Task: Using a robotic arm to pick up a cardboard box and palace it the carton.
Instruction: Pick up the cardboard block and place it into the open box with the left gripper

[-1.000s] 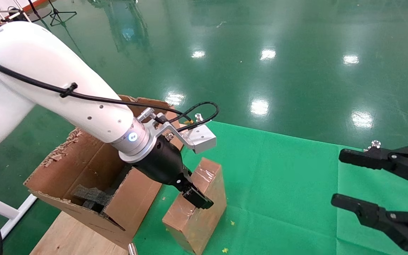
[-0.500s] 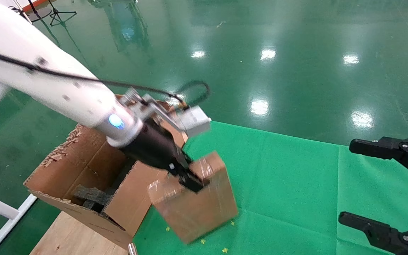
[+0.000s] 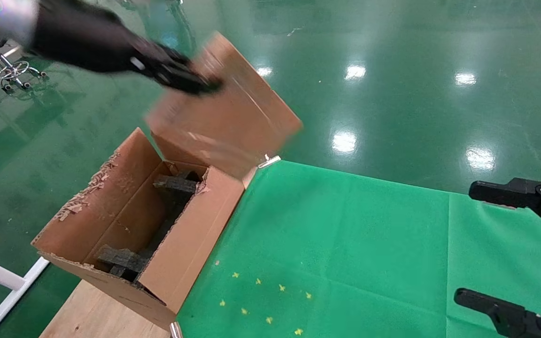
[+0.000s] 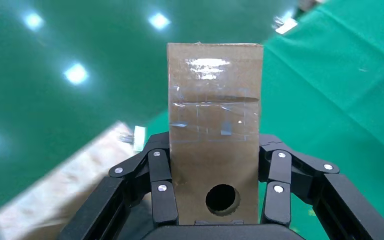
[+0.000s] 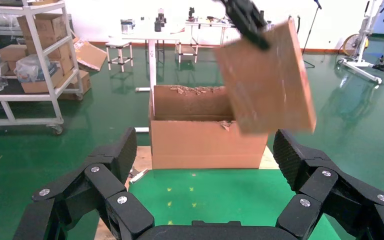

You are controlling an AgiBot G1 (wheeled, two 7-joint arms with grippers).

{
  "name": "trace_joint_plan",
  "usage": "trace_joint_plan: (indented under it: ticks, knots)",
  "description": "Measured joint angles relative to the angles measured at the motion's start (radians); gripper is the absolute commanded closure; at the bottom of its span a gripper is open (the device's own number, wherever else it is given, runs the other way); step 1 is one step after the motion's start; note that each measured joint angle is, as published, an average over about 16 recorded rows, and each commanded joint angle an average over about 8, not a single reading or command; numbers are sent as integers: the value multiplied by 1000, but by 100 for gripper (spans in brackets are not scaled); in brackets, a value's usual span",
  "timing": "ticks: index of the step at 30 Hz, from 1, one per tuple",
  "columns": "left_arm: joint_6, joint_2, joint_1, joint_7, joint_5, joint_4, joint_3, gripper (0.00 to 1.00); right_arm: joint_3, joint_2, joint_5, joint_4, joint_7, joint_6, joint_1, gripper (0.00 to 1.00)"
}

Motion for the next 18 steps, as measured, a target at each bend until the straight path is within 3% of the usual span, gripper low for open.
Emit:
trace_joint_plan:
  ticks: [9,18]
  knots:
    - [-4,-27,-153,213,149,267,54,100,0,0,0,0,0,0,0,0]
    - [-48,-21,-144,333,276,452,126,100,0,0,0,0,0,0,0,0]
